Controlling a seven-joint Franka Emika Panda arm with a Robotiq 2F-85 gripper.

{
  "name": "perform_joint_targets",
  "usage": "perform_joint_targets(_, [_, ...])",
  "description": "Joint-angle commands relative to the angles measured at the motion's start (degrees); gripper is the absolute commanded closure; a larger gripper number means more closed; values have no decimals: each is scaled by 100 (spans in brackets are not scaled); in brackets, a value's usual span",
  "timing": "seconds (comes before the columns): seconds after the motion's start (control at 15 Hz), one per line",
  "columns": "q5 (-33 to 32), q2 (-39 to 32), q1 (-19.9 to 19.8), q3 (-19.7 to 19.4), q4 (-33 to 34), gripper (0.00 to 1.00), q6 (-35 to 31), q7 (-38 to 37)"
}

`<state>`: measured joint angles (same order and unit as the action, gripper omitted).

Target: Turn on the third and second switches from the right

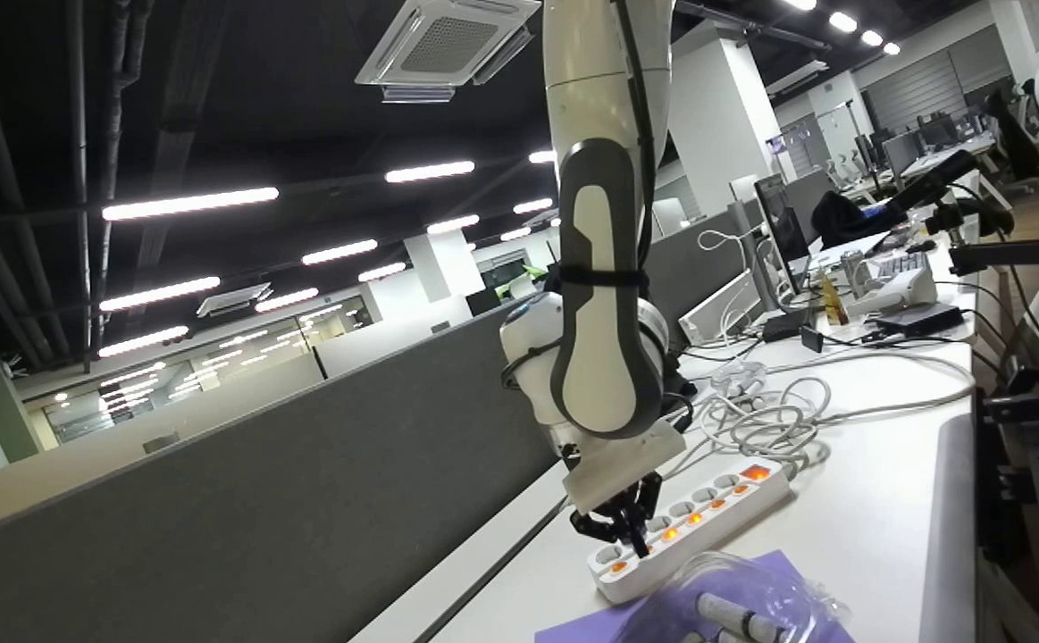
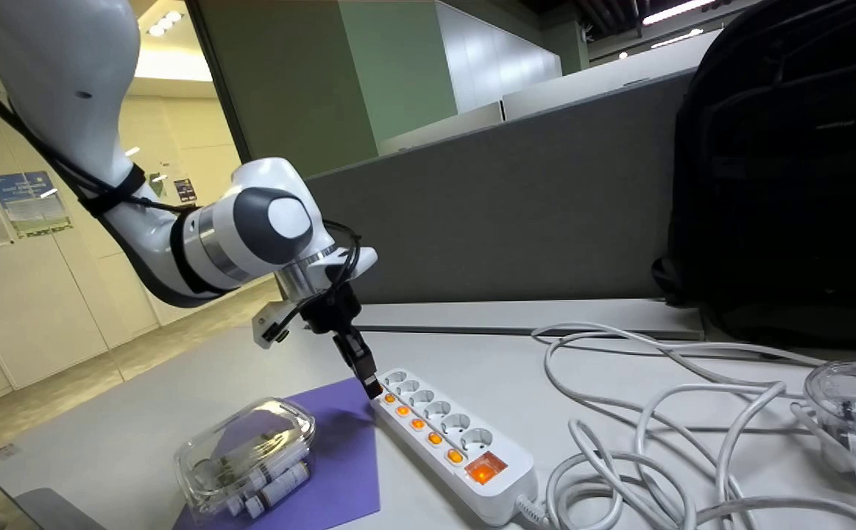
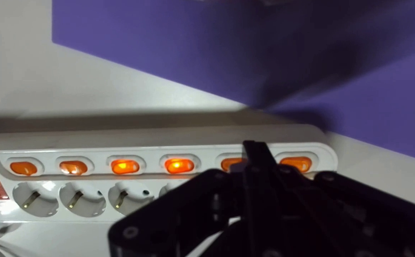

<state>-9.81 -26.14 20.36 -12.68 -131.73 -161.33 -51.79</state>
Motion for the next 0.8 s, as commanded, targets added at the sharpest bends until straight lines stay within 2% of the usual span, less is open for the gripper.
perform_joint_targets(0.0, [270, 94, -279, 177, -29, 100, -24, 170])
perform_joint_targets(0.73, [861, -60, -565, 353, 127, 100, 23, 439])
